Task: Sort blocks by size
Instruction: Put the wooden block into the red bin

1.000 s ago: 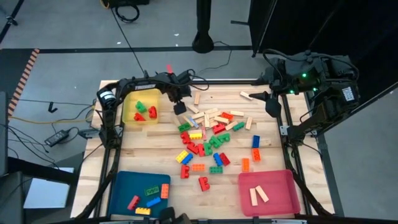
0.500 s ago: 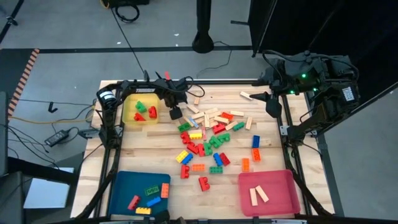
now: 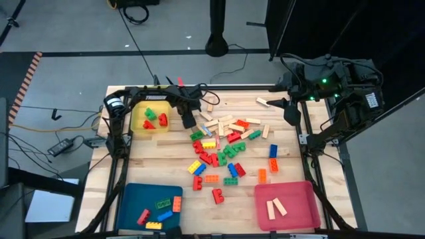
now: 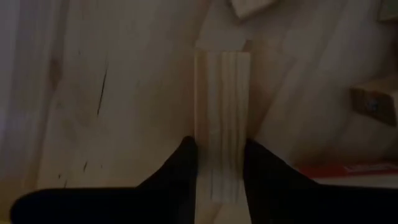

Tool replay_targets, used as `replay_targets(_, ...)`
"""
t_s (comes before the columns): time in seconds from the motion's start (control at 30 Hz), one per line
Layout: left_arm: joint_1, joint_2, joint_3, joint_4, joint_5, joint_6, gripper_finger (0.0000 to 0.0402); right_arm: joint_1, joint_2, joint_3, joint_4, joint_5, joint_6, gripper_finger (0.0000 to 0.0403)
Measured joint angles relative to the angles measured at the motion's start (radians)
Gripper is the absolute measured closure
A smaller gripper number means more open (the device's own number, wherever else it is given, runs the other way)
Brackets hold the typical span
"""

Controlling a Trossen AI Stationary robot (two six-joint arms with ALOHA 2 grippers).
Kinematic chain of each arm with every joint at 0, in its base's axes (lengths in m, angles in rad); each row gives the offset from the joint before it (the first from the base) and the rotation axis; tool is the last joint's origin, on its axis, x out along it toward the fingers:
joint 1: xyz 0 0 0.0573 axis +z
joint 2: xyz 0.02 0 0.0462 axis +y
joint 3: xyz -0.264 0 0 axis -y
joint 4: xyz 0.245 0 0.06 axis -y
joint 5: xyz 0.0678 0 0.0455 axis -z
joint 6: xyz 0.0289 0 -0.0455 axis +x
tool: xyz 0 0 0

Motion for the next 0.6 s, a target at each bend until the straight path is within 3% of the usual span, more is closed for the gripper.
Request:
replay_targets(0.3,-0.016,-0.006,0.122,-0.112,0.02,-0.03,0.0318,0.0,-0.007,0.0,0.0,-0.001,-0.016,0.0189)
replay_targets(0.6,-0.083,-0.06,0.407,-0.136,0.128,-0.067,0.0318,0.007,-0.138,0.0,0.008,0.021,-0.002,0.0189)
